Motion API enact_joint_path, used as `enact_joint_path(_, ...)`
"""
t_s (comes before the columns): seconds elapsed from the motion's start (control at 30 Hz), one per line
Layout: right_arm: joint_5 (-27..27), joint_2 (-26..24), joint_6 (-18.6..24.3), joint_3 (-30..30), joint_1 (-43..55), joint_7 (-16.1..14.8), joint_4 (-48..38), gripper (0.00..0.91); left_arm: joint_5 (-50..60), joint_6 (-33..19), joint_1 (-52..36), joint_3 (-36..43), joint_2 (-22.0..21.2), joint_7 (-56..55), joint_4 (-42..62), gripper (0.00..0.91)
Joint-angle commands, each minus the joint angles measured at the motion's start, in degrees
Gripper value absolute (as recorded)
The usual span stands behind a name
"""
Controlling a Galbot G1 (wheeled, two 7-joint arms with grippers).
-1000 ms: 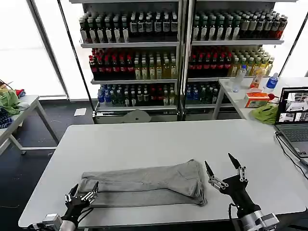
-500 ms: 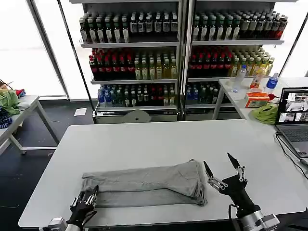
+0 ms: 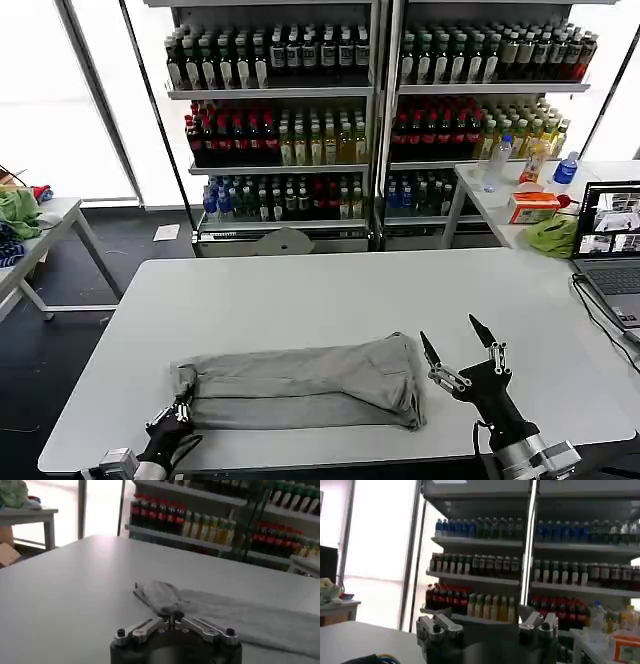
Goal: Fold and organize the clothes.
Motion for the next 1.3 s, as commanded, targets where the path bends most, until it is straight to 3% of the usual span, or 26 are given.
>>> enact_joint_path(0.03, 0.68, -0.15, -0.44, -0.30, 0.45, 0.23, 0.09, 0.907, -2.18, 4.18, -1.08, -11.13, 4.69, 2.62, 0.62, 0.010)
enact_joint_path(0.33, 1.12, -0.42, -0.66, -0.79, 0.92, 0.53, -0.37, 0.907, -4.89, 9.29, -2.30, -28.64, 11.31, 6.39, 3.39, 0.020)
enact_joint_path(0.57, 1.33, -0.31, -0.31, -0.57, 0.49, 0.54, -0.39, 0.907, -8.47, 10.72, -1.20, -30.18, 12.52, 5.60, -2.22, 0.010)
enact_joint_path(0.77, 1.31, -0.19, 0.01, -0.14, -0.31, 0.44, -0.38, 0.907, -8.71, 10.71, -0.06, -22.05, 11.02, 3.63, -15.47, 0.010)
enact_joint_path(0.9, 1.17, 0.23, 0.30, 0.24, -1.08, 0.44, -0.40, 0.907, -9.11, 11.39, -2.03, -10.23, 12.34, 1.72, -19.81, 0.020)
enact_joint_path(1.03, 0.74, 0.65, 0.29, 1.02, -2.11, 0.41, 0.14, 0.907, -10.91, 11.63, -5.70, 0.41, 13.58, -0.43, -19.56, 0.020)
enact_joint_path(1.3, 0.44, 1.49, -0.11, 2.73, -3.92, 0.47, 0.58, 0.907, -9.97, 11.65, -11.84, 17.77, 11.68, -1.38, -14.10, 0.020)
